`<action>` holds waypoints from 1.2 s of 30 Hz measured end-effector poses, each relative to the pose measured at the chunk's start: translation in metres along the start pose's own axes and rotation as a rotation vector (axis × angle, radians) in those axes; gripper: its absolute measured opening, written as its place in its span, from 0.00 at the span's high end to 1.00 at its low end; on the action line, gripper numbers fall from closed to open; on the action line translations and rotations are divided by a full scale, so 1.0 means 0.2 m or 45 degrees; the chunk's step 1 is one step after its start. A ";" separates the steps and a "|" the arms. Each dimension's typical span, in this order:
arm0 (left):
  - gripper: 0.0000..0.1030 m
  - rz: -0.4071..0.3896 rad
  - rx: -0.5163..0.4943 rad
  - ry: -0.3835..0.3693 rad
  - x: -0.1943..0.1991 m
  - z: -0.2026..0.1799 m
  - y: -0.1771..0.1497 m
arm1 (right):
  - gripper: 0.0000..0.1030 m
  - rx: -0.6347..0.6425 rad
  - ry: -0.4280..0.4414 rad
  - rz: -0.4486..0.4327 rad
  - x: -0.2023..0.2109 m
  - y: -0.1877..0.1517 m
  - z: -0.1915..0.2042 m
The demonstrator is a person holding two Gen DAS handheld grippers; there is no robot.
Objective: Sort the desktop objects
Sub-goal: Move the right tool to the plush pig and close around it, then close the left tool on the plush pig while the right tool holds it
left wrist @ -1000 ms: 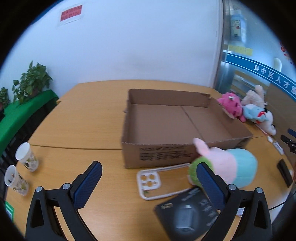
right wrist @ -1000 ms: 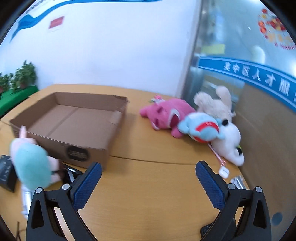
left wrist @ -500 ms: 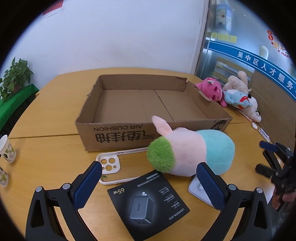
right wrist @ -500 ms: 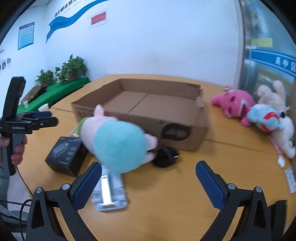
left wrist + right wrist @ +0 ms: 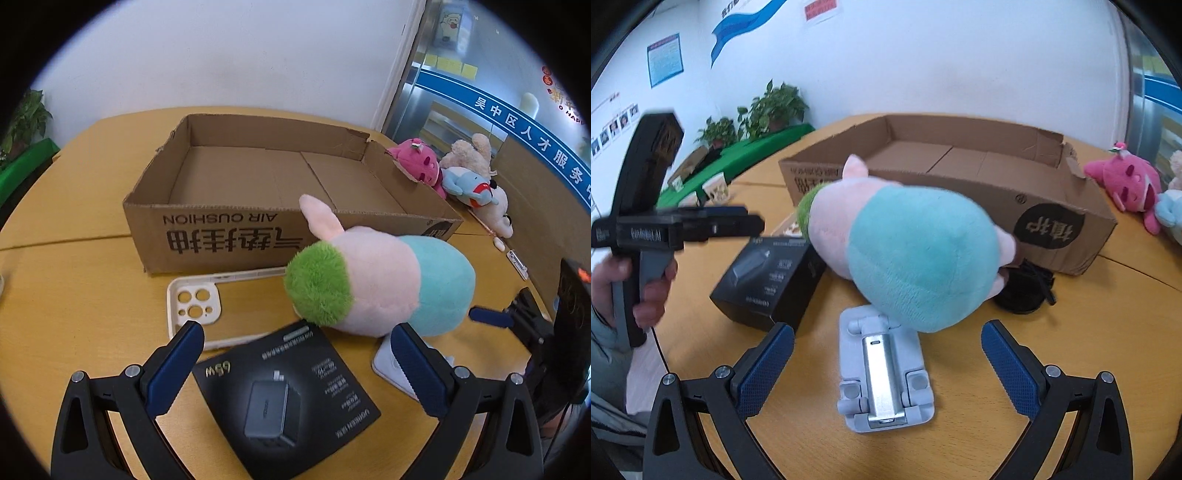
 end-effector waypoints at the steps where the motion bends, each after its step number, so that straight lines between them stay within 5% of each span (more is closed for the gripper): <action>1: 0.02 0.010 0.001 -0.018 -0.02 0.00 0.02 | 0.00 0.018 -0.008 0.024 -0.03 -0.01 0.01; 5: 0.02 0.044 -0.036 -0.082 -0.10 -0.05 0.09 | 0.01 0.072 -0.102 0.058 -0.09 -0.04 0.05; 15: 0.01 0.108 0.002 -0.212 -0.26 0.01 0.18 | 0.01 -0.169 -0.021 -0.065 -0.03 0.13 -0.21; 17: 0.09 0.103 -0.025 -0.236 -0.25 -0.01 0.17 | 0.01 -0.179 0.026 -0.081 -0.06 0.18 -0.22; 19: 0.24 0.112 -0.049 -0.321 -0.26 -0.03 0.18 | 0.14 -0.183 0.065 -0.074 -0.09 0.22 -0.22; 22: 0.24 0.106 -0.086 -0.304 -0.24 -0.05 0.17 | 0.14 -0.178 0.053 -0.081 -0.11 0.24 -0.21; 29: 0.25 0.107 -0.174 -0.471 -0.13 -0.27 0.11 | 0.05 -0.198 0.104 -0.166 0.15 0.11 -0.24; 36: 0.26 0.274 -0.176 -0.518 -0.29 -0.44 0.07 | 0.00 -0.325 0.013 -0.140 0.27 -0.06 -0.44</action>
Point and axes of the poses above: each gripper's, at about its wrist camera, not at the fingertips, and x roughly against the way its jaws point, z to its left, y to its top, the point moved 1 cm from there along -x, roughly the way its jaws point, and after that the axes turned 7 degrees about z, right-handed, at the moved point
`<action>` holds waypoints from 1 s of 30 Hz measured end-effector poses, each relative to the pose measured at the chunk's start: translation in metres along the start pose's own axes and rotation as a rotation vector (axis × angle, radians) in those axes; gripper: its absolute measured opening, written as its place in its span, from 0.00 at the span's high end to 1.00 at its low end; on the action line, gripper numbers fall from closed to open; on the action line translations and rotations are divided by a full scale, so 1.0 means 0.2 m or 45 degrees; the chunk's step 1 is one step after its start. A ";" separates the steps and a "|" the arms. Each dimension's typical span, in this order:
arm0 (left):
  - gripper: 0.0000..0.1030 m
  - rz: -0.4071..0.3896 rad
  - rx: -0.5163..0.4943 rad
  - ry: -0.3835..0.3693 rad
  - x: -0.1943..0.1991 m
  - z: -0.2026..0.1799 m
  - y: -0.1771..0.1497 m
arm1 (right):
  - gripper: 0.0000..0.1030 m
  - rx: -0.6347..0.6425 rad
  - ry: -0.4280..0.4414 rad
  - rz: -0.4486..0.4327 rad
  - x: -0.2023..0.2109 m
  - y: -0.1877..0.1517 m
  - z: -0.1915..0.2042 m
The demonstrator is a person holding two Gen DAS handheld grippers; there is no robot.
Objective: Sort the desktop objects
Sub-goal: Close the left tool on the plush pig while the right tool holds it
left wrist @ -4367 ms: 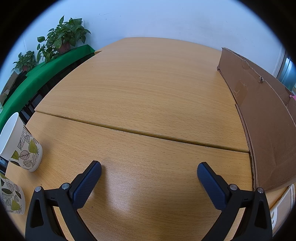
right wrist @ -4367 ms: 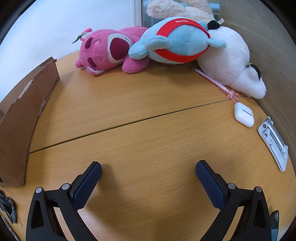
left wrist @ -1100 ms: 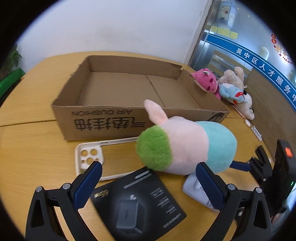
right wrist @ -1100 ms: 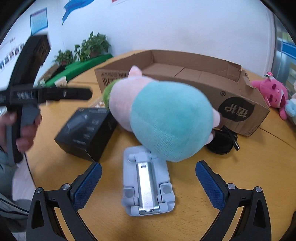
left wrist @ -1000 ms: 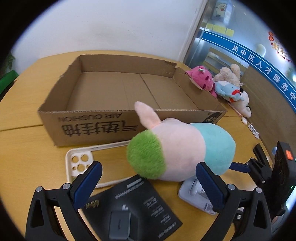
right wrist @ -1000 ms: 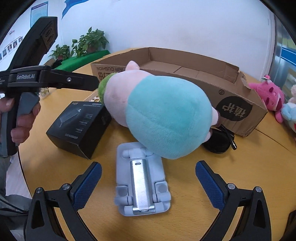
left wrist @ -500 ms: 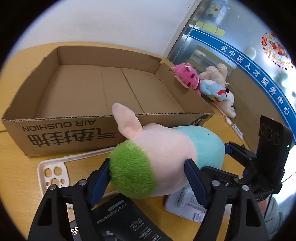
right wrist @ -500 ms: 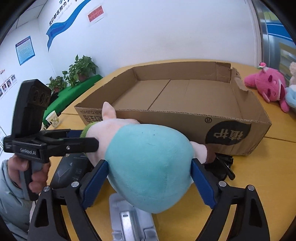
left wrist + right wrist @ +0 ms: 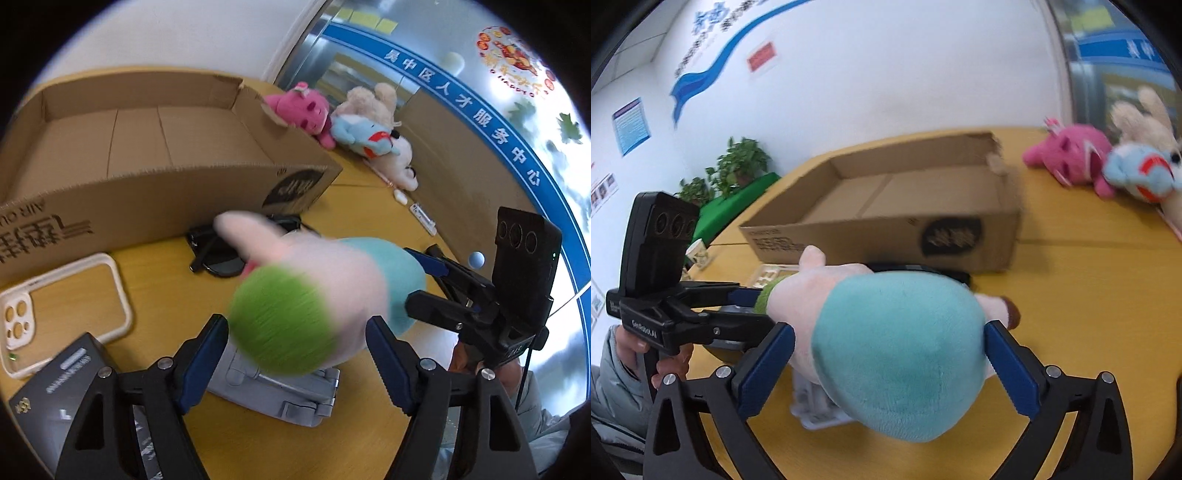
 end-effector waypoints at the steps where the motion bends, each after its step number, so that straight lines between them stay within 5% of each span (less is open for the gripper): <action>1: 0.26 0.005 0.022 -0.040 -0.01 0.01 0.00 | 0.00 -0.032 0.011 0.004 0.00 -0.02 -0.05; 7: 0.26 0.008 0.040 -0.032 -0.07 0.02 0.04 | 0.00 -0.053 0.000 0.036 0.00 -0.07 -0.15; 11: 0.27 0.009 -0.048 -0.009 -0.12 -0.02 0.06 | 0.03 -0.100 0.097 0.047 -0.06 -0.10 -0.20; 14: 0.30 0.018 -0.089 0.010 -0.11 -0.06 0.05 | 0.09 -0.058 0.067 0.015 -0.08 -0.11 -0.14; 22: 0.31 0.009 -0.134 0.020 -0.05 -0.06 0.03 | 0.00 -0.096 0.107 -0.054 0.06 -0.11 -0.19; 26: 0.32 0.055 -0.065 -0.106 -0.15 0.01 0.09 | 0.00 -0.168 0.127 0.032 -0.01 -0.13 -0.27; 30: 0.46 0.088 -0.092 -0.131 -0.19 -0.02 0.09 | 0.20 -0.142 0.212 0.091 -0.07 -0.12 -0.20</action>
Point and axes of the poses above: each gripper's, at about its wrist camera, not at the fingertips, and x roughly against the way its jaws point, z to its left, y to its top, the point moved 1 cm from there along -x, roughly the way its jaws point, and after that the axes turned 7 degrees about z, right-handed, at the moved point
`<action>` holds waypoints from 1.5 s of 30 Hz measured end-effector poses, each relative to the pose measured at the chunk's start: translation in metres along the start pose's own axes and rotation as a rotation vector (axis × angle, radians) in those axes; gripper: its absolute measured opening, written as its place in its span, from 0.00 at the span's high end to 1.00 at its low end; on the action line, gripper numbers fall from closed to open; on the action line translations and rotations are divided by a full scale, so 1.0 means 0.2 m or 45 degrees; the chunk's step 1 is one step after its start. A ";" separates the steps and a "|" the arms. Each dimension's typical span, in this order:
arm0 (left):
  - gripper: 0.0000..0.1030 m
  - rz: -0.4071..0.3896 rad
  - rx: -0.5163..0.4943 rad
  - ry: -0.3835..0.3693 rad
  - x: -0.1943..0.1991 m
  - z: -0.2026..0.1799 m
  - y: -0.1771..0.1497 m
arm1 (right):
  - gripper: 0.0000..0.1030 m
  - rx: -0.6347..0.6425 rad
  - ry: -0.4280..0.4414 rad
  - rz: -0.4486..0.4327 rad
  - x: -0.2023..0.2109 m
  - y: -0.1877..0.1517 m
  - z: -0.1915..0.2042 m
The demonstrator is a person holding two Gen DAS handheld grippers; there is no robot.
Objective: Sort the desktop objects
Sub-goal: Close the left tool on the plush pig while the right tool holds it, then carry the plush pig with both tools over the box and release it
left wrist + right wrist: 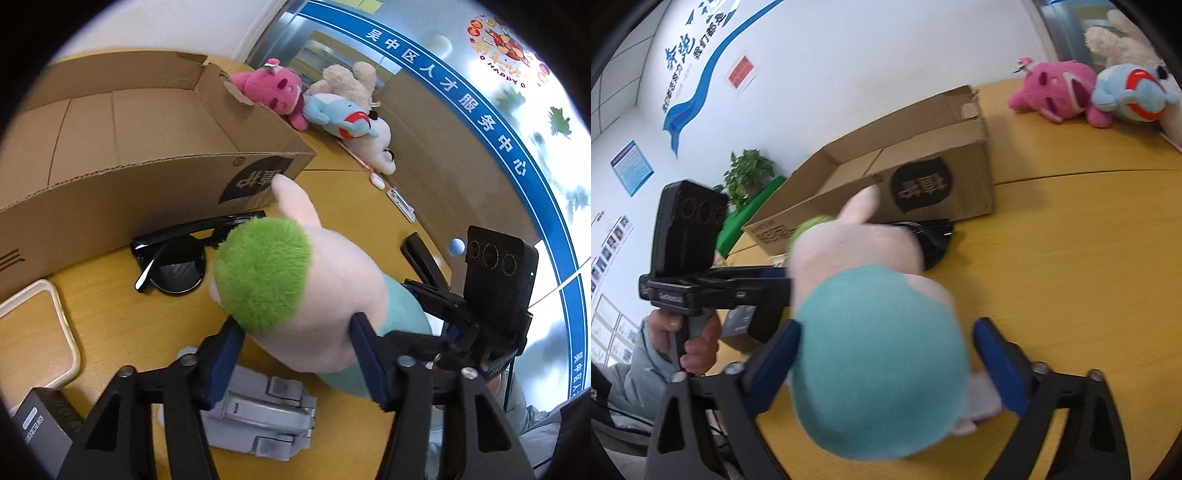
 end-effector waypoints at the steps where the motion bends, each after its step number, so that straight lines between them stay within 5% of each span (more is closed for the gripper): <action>1: 0.47 0.002 -0.020 0.016 0.01 -0.01 -0.01 | 0.19 0.022 -0.045 0.004 -0.01 0.00 0.03; 6: 0.49 -0.045 -0.065 0.054 0.10 -0.05 0.01 | 0.19 0.041 -0.057 0.017 -0.02 0.05 0.09; 14: 0.49 -0.289 -0.099 0.127 0.46 -0.03 0.10 | 0.21 0.202 -0.077 -0.058 0.01 0.30 0.35; 21: 0.49 -0.465 -0.105 0.216 0.80 0.14 0.28 | 0.22 0.446 -0.069 -0.149 -0.04 0.70 0.65; 29: 0.49 -0.610 0.004 0.321 1.07 0.48 0.43 | 0.23 0.818 -0.094 -0.039 -0.32 1.23 0.99; 38: 0.49 -0.561 0.227 0.399 1.02 0.97 0.58 | 0.23 1.084 -0.071 0.203 -0.93 1.63 1.09; 45: 0.52 -0.359 0.395 0.451 0.77 1.33 0.76 | 0.23 1.175 -0.112 0.330 -1.44 1.87 0.87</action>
Point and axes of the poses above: each gripper's, at about its wrist camera, not at the fingertips, and x roughly against the way its jaws point, z to its left, y to its top, the point moved 1 cm from there along -x, roughly the way its jaws point, and after that the axes turned 7 degrees about z, right-handed, at the moved point
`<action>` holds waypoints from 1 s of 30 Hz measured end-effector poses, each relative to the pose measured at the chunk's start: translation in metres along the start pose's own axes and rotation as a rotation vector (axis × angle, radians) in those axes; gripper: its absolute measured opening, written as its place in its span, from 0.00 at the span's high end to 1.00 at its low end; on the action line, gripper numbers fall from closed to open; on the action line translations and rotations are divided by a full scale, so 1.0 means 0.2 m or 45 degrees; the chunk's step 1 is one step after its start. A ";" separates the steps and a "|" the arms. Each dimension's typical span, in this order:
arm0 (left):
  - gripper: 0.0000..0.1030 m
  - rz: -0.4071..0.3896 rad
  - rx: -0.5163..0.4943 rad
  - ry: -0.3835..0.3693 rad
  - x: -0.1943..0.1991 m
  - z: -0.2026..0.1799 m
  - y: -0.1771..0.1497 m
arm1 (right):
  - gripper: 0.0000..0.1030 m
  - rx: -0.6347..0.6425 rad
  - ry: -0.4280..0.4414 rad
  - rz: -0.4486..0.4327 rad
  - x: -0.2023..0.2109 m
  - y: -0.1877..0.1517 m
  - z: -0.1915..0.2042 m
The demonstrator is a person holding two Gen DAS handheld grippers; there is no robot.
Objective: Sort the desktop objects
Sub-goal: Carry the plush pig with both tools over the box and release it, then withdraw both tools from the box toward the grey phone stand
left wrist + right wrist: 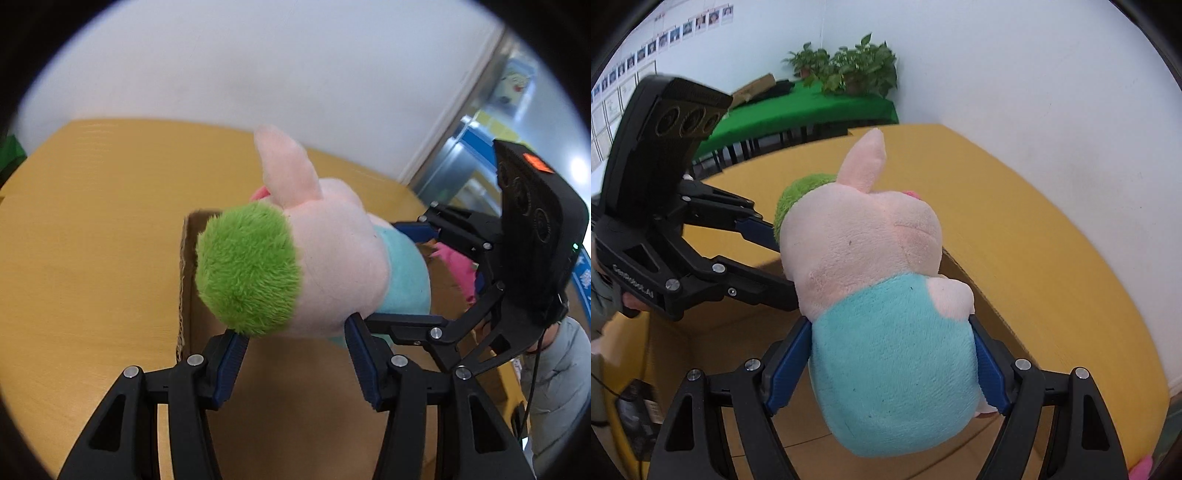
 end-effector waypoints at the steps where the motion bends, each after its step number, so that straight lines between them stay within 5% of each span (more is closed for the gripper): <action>1: 0.58 0.038 0.017 -0.026 -0.05 0.01 0.01 | 0.23 0.006 -0.021 0.015 -0.06 0.00 -0.02; 6: 0.59 0.113 0.016 0.002 -0.13 -0.02 -0.01 | 0.22 0.004 -0.144 0.083 -0.35 0.00 -0.08; 12: 0.59 0.055 0.007 0.036 0.00 -0.06 -0.06 | 0.16 -0.063 -0.167 -0.001 -0.31 -0.02 -0.12; 18: 0.56 -0.046 -0.094 0.101 0.24 -0.11 -0.16 | 0.03 -0.225 -0.180 -0.086 0.04 -0.08 -0.07; 23: 0.28 -0.187 -0.189 0.197 0.46 -0.26 -0.24 | 0.00 -0.403 -0.204 -0.166 0.39 -0.28 -0.02; 27: 0.25 -0.279 -0.243 0.236 0.58 -0.41 -0.34 | 0.01 -0.514 -0.249 -0.210 0.63 -0.50 0.13; 29: 0.25 -0.321 -0.262 0.243 0.64 -0.48 -0.40 | 0.09 -0.533 -0.269 -0.251 0.75 -0.63 0.25; 30: 0.25 -0.341 -0.276 0.255 0.66 -0.52 -0.44 | 0.26 -0.538 -0.299 -0.260 0.79 -0.67 0.31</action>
Point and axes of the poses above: each gripper's, at about its wrist camera, not at the fingertips, and x roughly against the way its jaws point, z to its left, y to its top, the point moved 1 cm from there along -x, roughly the way its jaws point, and after that the axes turned 7 degrees about z, right-handed, at the moved point
